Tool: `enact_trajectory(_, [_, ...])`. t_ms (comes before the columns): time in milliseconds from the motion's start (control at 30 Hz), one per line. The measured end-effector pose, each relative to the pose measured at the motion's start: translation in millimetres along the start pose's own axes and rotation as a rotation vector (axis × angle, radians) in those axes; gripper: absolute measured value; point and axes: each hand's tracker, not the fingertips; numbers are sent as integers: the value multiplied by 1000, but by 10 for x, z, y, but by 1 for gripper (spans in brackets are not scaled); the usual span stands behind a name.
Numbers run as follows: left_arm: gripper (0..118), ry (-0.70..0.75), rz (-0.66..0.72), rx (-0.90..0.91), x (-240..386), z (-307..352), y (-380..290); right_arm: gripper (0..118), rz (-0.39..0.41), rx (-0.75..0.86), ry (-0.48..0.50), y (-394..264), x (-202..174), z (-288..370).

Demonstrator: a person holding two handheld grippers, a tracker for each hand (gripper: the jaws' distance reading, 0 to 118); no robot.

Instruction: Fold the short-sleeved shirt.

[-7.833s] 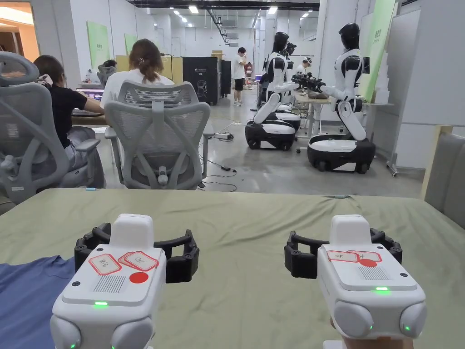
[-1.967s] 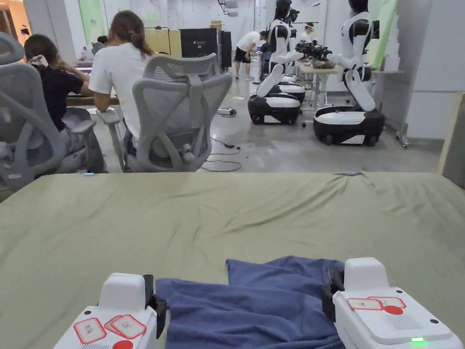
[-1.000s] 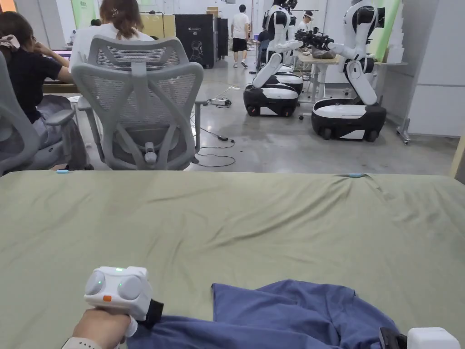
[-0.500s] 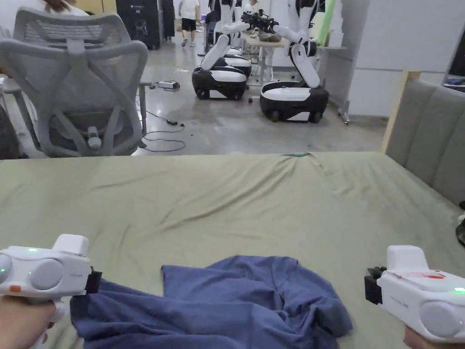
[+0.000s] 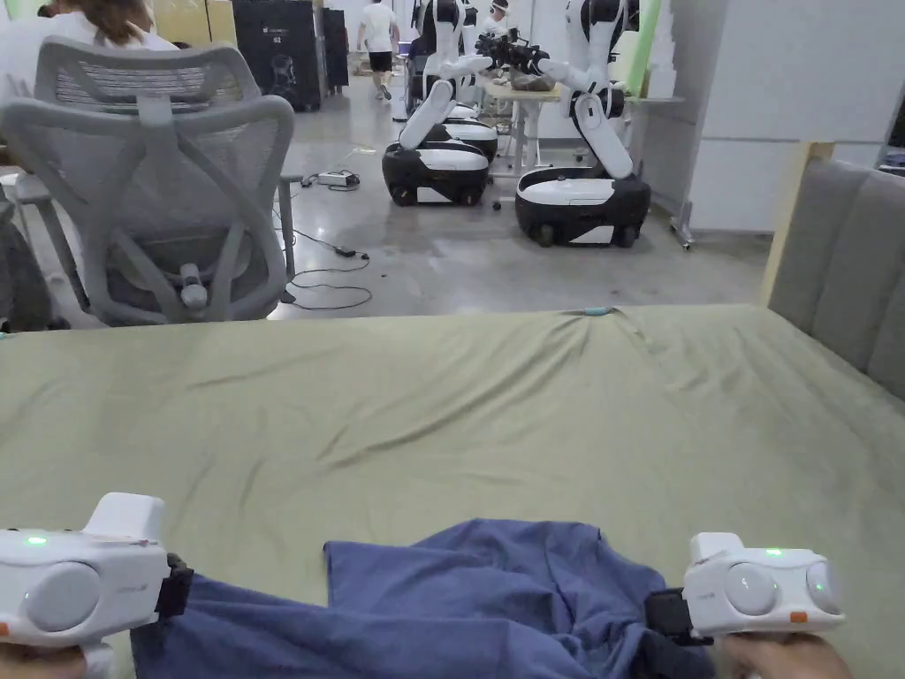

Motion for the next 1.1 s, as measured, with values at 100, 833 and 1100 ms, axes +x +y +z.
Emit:
enact_trajectory(100, [0,4,-7,-21,-28,-71,-49,52,-43,76,33,-46,-44,154])
enact_trajectory(833, [0,433,-246,305,-711,1462,787,5,316,736,-221,793,-760,2763])
enact_trajectory(1100, [0,522,-234,487,-854,1931,1598,5,256,959,-290,1391,-852,3434])
